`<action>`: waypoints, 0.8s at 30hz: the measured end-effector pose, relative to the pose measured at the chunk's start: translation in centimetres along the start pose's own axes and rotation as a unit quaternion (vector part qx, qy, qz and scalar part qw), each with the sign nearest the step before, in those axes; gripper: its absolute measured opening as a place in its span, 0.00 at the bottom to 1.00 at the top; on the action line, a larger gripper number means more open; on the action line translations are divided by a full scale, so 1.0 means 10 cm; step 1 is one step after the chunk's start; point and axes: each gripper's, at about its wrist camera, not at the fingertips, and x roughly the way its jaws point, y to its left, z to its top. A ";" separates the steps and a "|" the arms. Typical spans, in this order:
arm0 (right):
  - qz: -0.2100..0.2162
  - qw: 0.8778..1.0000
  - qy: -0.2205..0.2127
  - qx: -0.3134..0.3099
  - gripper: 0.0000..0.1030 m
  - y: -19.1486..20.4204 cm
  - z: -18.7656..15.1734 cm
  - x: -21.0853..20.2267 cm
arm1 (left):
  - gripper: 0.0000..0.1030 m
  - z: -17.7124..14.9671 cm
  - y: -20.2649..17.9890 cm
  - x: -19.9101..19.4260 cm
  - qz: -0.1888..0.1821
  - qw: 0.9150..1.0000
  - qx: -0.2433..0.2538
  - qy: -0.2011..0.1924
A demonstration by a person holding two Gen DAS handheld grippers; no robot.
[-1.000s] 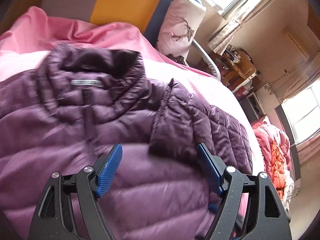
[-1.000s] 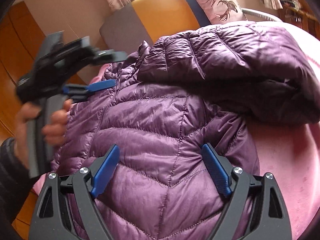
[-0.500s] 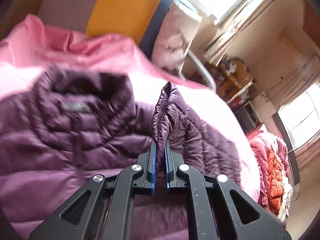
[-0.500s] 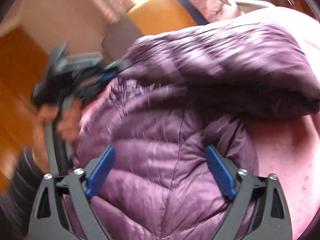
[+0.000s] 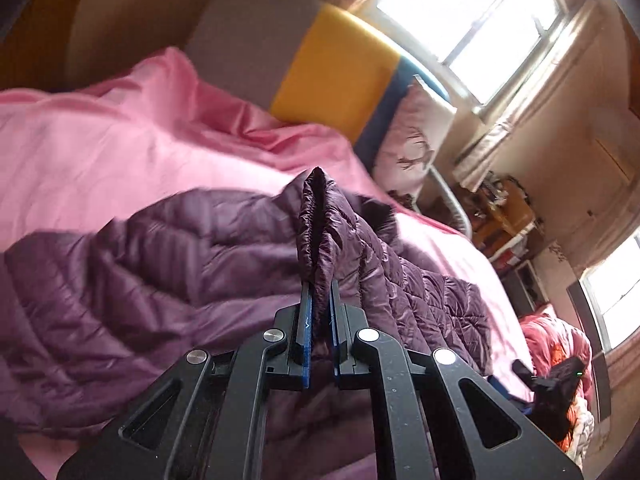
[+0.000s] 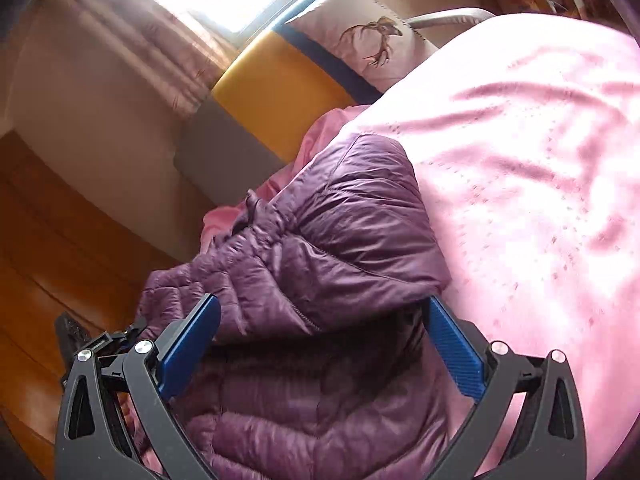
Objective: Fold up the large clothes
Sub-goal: 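Fold the collar over the jacket body with the left gripper and release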
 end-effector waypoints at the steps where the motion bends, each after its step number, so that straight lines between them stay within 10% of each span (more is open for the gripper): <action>1: -0.002 1.000 0.004 -0.021 0.97 0.08 -0.01 -0.04 | 0.06 -0.04 0.09 0.01 0.007 1.000 -0.007 0.003; 9: -0.067 0.989 -0.002 -0.132 0.94 0.70 0.17 0.30 | 0.06 -0.26 0.28 -0.03 0.007 1.000 -0.015 0.013; 17: -0.193 0.967 0.072 -0.148 0.85 0.41 0.20 1.32 | 0.06 -0.35 0.46 0.10 0.052 0.998 -0.025 0.027; 24: -0.218 0.957 0.072 -0.177 0.90 0.42 0.12 1.44 | 0.13 -0.44 0.36 0.02 0.115 0.993 -0.019 0.003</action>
